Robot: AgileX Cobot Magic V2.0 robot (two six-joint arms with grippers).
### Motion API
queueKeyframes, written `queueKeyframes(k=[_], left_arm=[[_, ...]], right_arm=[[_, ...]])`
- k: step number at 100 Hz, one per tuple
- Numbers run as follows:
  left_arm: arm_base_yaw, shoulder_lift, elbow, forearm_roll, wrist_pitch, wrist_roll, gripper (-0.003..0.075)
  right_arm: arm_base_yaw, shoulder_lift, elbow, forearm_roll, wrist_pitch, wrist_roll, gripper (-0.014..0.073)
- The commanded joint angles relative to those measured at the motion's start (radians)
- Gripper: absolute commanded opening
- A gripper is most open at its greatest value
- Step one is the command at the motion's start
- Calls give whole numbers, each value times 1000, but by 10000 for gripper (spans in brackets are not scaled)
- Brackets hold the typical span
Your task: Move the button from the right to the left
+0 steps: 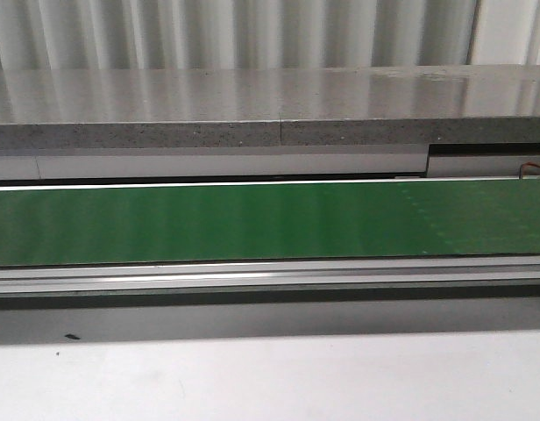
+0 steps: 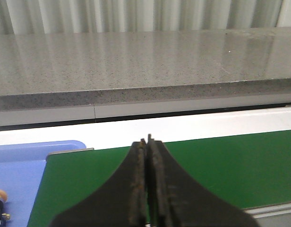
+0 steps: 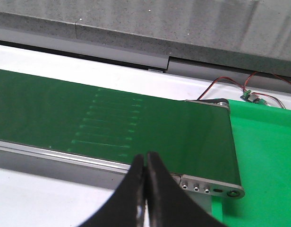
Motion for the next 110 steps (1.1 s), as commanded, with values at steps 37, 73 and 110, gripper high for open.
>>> queueKeyframes(k=[37,73,110], left_arm=[[-8,-54,104,182,-158,-161,-21],[-7,-217,333,274,-269,-235,-21],[-7,-226,360,276,-244,-172,-21]], right_arm=[[4,11,-23,0,-80,-8,-67],[4,11,-23,0,-80,-8,-67],[4,11,-23,-1,-81,-8,-67]])
